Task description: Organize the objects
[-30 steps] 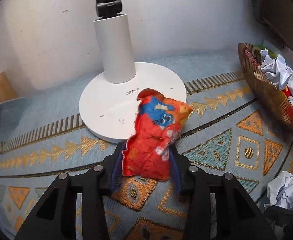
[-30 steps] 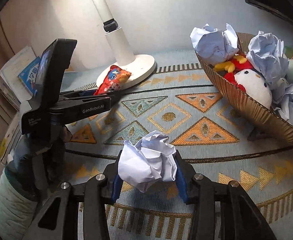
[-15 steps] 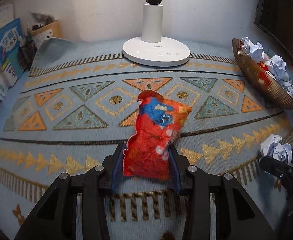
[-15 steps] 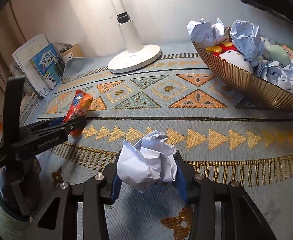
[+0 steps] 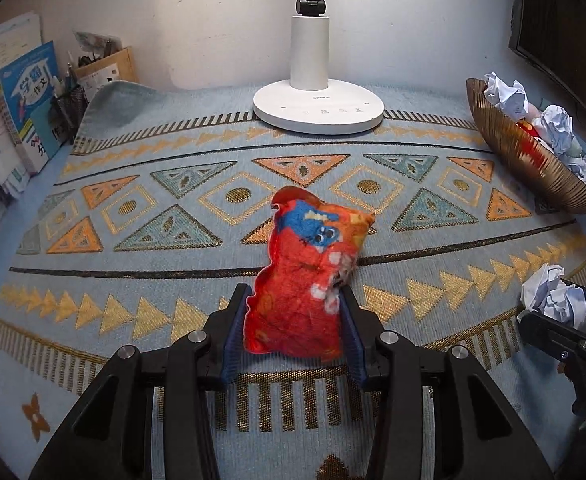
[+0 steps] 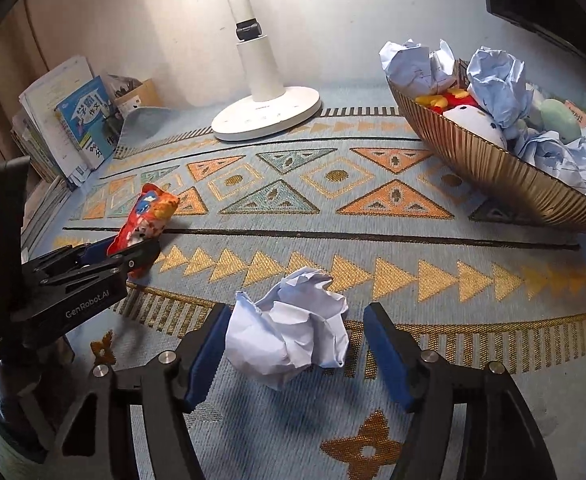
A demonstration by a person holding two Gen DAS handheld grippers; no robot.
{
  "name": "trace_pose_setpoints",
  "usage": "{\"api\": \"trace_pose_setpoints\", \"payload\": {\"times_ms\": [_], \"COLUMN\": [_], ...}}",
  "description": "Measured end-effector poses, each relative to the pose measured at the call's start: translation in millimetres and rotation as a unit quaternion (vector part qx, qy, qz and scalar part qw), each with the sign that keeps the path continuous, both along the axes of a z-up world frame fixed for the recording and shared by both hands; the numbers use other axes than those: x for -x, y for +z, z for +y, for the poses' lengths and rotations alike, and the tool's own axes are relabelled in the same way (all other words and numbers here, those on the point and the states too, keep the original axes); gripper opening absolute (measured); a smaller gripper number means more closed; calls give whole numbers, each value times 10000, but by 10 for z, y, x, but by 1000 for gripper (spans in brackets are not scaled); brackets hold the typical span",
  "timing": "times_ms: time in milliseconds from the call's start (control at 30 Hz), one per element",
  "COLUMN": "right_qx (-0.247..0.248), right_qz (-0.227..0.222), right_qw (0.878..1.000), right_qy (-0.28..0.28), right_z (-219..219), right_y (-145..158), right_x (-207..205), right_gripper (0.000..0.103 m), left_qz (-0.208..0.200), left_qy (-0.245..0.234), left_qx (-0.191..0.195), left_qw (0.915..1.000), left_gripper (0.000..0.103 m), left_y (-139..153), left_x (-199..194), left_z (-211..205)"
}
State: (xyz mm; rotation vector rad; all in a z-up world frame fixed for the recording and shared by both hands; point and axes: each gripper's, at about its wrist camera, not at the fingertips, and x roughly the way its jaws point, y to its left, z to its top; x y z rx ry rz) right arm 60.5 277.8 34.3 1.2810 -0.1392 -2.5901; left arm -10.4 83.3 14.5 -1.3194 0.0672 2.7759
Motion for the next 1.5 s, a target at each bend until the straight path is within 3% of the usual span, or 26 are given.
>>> {"api": "trace_pose_setpoints", "payload": {"times_ms": [667,767,800,967,1133,1500], "right_qx": [-185,-230,-219,-184,55,-151], "right_qz": [16,42,81,365,340,499], "right_qw": [9998,9997,9997,9991,9994,9986], "right_qy": [78,110,119,68,15,118], "right_z": [-93,-111,-111,-87,5,-66], "right_y": [-9,-13,-6,77,82,93], "right_x": [-16,-29,-43,-126,-110,-136], "right_gripper": [66,46,44,44,44,44], "left_qz": [-8,-4,-2,139,214,180], "left_qy": [-25,-32,-38,-268,-311,-237], "left_qx": [-47,-36,-37,-26,258,163], "left_qw": [10000,10000,10000,9995,9990,9994], "left_gripper": [41,41,40,38,38,38], "left_y": [2,-2,-3,41,50,39], "left_x": [-9,-11,-12,-48,-76,-63], "left_z": [1,4,8,70,163,90]}}
